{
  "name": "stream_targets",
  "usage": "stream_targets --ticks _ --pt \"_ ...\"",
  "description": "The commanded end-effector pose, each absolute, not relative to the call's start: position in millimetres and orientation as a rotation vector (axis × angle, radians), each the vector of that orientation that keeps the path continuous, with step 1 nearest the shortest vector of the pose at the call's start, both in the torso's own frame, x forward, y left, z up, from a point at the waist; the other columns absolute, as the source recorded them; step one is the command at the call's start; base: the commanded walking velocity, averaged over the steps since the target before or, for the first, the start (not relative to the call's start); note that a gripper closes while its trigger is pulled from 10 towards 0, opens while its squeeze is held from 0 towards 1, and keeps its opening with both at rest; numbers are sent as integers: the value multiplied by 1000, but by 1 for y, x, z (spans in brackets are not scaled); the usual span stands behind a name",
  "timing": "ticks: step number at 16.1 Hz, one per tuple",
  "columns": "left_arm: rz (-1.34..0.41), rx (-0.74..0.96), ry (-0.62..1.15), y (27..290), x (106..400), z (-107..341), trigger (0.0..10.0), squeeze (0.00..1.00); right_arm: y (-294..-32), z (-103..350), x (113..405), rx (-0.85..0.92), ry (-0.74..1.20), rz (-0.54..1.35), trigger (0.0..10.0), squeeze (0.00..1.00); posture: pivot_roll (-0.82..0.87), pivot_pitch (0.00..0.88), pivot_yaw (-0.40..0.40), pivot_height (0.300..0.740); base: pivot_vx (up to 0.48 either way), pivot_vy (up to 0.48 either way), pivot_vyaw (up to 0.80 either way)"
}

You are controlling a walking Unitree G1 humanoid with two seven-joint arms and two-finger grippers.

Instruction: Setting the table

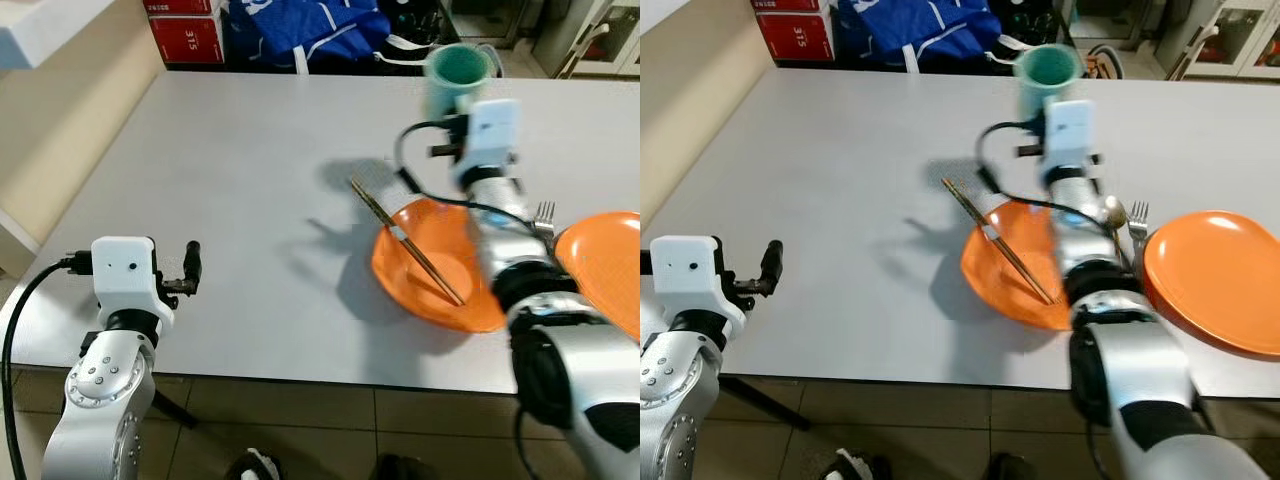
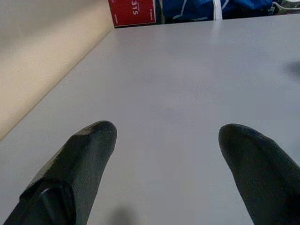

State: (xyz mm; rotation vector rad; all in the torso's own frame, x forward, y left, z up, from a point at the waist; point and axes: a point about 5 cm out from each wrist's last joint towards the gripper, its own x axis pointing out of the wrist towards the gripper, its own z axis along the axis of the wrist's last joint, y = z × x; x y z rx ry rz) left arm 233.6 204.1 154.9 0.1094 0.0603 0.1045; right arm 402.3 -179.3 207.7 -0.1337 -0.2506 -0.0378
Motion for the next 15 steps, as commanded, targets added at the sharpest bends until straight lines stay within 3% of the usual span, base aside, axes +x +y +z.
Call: stream_targets --ticks 1,7,15 --pt "102 111 51 202 236 155 10000 0 -186 210 401 -123 -260 -61 10000 0 17 77 27 740 0 0 0" --pt "57 60 23 184 238 156 10000 0 -173 197 398 -144 -234 -14 10000 0 1 71 33 740 0 -400 0" --pt "80 51 8 183 237 156 10000 0 -160 191 396 -161 -226 48 10000 0 9 61 19 740 0 -405 0"
